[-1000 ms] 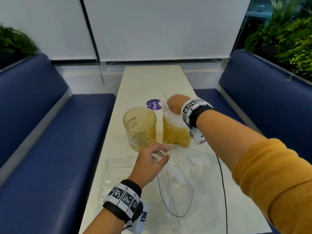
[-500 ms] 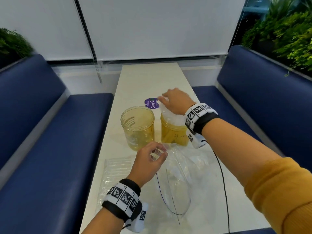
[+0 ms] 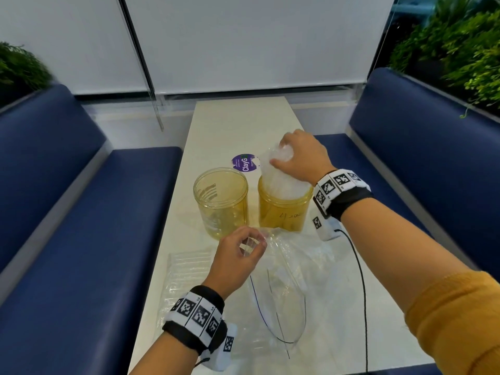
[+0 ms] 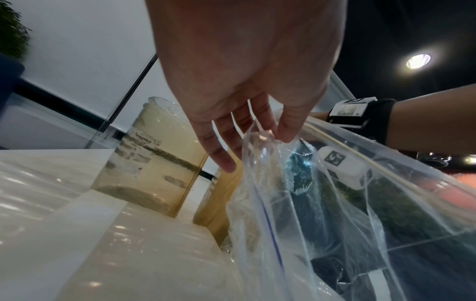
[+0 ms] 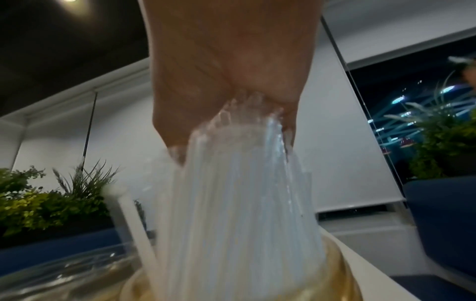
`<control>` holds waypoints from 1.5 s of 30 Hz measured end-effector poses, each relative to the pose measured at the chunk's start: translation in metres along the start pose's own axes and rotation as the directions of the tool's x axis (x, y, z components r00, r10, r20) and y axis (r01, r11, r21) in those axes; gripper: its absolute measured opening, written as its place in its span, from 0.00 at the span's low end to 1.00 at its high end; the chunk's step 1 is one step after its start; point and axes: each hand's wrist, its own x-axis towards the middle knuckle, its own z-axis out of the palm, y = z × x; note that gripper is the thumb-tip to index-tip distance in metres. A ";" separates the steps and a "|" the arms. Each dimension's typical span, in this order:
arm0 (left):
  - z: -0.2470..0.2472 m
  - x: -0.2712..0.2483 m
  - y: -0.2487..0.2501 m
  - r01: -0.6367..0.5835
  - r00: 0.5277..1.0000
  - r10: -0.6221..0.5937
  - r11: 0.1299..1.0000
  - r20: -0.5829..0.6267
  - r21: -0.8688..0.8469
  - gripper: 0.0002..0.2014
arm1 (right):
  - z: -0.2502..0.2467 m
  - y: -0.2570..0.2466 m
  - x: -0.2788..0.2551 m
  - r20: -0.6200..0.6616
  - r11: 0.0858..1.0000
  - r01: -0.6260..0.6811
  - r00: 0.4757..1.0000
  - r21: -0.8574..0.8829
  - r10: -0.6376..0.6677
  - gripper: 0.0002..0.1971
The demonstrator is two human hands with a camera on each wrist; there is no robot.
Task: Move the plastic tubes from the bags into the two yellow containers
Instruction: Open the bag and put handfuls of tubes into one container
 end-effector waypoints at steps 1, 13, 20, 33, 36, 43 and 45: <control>0.000 0.000 0.000 0.005 1.000 -0.005 1.000 -0.002 -0.005 0.04 | -0.003 0.000 0.001 -0.029 1.000 0.013 1.000 0.006 -0.013 0.26; -0.001 0.000 0.001 -0.012 1.000 0.012 1.000 0.005 -0.020 0.07 | -0.002 0.003 0.002 0.112 0.999 0.025 0.993 0.043 -0.030 0.21; 0.001 0.004 -0.001 -0.017 1.000 0.017 1.000 0.011 -0.024 0.06 | 0.001 -0.013 0.002 0.265 0.985 0.059 0.964 -0.164 -0.013 0.55; 0.001 0.007 0.000 -0.028 0.999 0.029 0.999 0.013 -0.032 0.11 | -0.028 -0.007 0.002 0.411 0.983 0.034 0.911 -0.178 0.043 0.54; 0.001 0.008 0.000 -0.036 0.999 0.037 0.999 0.017 -0.028 0.12 | -0.002 0.000 -0.014 0.416 0.989 0.010 0.908 -0.151 0.054 0.51; 0.000 0.004 -0.004 -0.036 0.999 0.037 0.999 0.030 -0.017 0.08 | -0.027 0.002 0.005 0.018 0.999 0.048 0.999 0.019 -0.049 0.28; 0.001 0.004 -0.004 -0.040 0.999 0.041 0.999 0.026 -0.018 0.07 | -0.026 0.000 0.003 0.003 0.999 -0.019 1.000 -0.050 0.019 0.37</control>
